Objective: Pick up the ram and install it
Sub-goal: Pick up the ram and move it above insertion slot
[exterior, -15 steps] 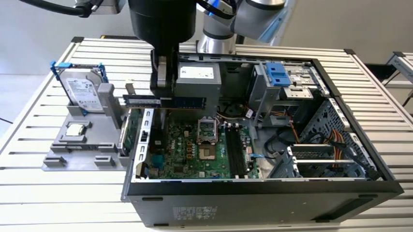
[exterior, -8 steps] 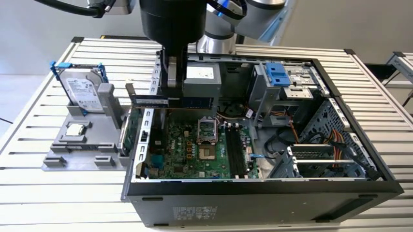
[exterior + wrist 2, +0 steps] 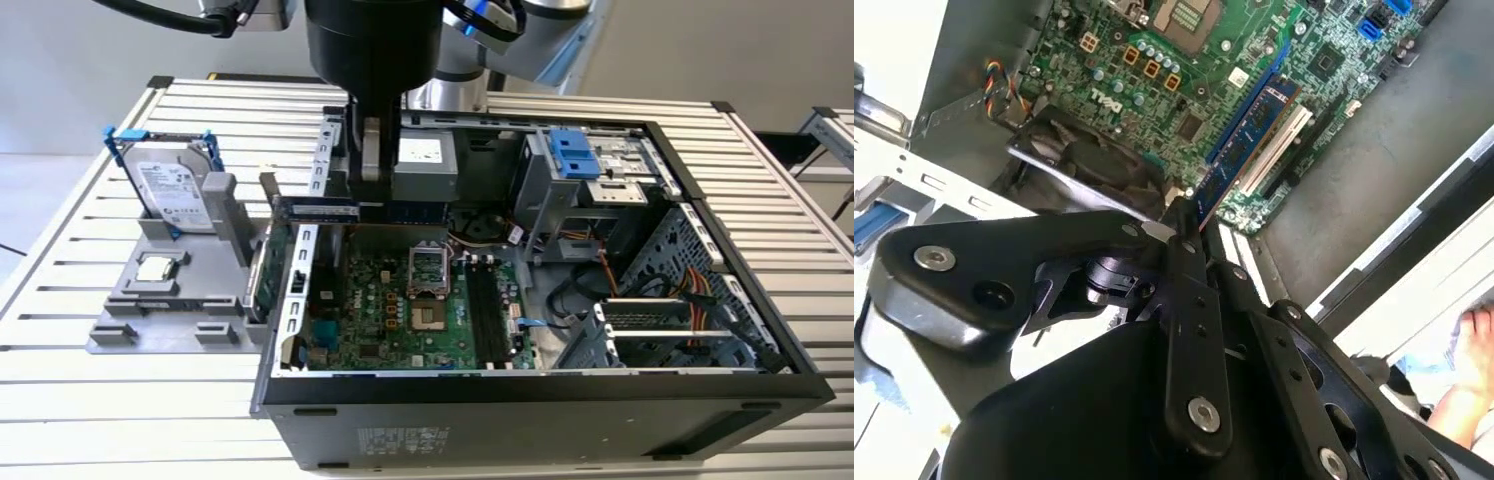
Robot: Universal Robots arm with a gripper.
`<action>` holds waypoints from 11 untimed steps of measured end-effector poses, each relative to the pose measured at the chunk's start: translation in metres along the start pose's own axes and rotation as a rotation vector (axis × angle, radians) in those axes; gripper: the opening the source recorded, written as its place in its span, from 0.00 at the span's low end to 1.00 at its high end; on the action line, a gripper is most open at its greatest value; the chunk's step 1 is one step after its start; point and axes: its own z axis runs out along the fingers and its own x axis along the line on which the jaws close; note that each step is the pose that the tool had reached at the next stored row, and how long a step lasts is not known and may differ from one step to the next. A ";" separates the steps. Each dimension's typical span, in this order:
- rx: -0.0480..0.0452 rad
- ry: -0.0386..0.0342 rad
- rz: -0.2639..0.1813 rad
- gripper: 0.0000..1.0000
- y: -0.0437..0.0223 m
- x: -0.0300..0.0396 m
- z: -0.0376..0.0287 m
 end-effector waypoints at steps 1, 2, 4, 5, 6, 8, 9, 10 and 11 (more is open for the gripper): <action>-0.0001 -0.0001 0.000 0.00 -0.0012 0.0000 0.0000; -0.0003 -0.0001 0.000 0.00 -0.0028 0.0000 0.0000; -0.0009 0.0000 0.000 0.00 -0.0065 0.0000 -0.0001; -0.0011 0.0000 0.000 0.00 -0.0082 0.0000 -0.0002; -0.0014 0.0000 0.000 0.00 -0.0098 0.0000 -0.0002; -0.0016 0.0000 0.000 0.00 -0.0123 0.0000 -0.0003; -0.0017 0.0000 0.000 0.00 -0.0131 0.0000 -0.0003; -0.0018 -0.0001 0.001 0.00 -0.0140 0.0000 -0.0003; -0.0021 0.0000 0.001 0.00 -0.0155 0.0000 -0.0003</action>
